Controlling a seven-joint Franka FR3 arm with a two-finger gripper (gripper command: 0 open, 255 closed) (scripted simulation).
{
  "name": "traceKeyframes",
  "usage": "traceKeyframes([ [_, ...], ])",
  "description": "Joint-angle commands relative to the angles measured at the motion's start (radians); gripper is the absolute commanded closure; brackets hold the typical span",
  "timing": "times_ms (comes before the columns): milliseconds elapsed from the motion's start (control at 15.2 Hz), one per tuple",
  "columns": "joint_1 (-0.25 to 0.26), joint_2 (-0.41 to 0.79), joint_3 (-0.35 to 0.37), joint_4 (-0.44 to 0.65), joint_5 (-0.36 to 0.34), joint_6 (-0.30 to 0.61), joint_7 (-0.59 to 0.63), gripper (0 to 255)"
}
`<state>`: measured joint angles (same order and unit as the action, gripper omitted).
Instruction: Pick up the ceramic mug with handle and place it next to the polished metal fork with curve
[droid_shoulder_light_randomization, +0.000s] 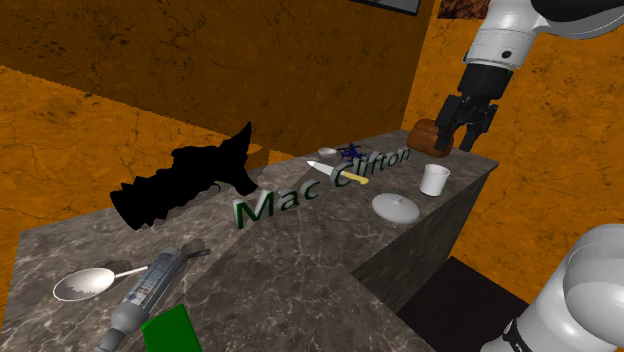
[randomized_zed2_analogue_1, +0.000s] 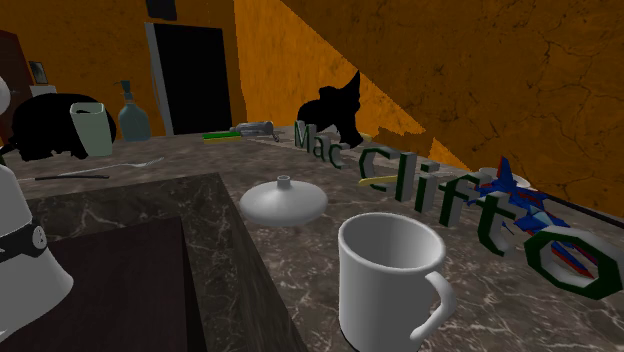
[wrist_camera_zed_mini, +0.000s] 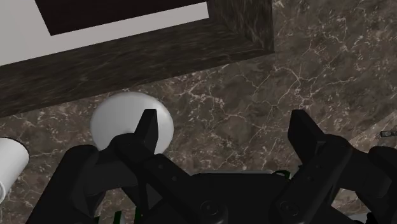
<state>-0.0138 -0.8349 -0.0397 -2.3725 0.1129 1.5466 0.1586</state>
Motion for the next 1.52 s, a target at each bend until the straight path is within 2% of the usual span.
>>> traceKeyframes([
  [0,0.000,0.000,0.000,0.000,0.000,0.000,0.000,0],
  [726,-0.062,0.179,-0.163,-0.070,-0.167,0.232,-0.223,0],
  [1122,-0.087,0.335,-0.254,-0.046,-0.229,0.369,-0.336,0],
  [1452,-0.099,0.489,-0.328,0.008,-0.252,0.478,-0.431,0],
])
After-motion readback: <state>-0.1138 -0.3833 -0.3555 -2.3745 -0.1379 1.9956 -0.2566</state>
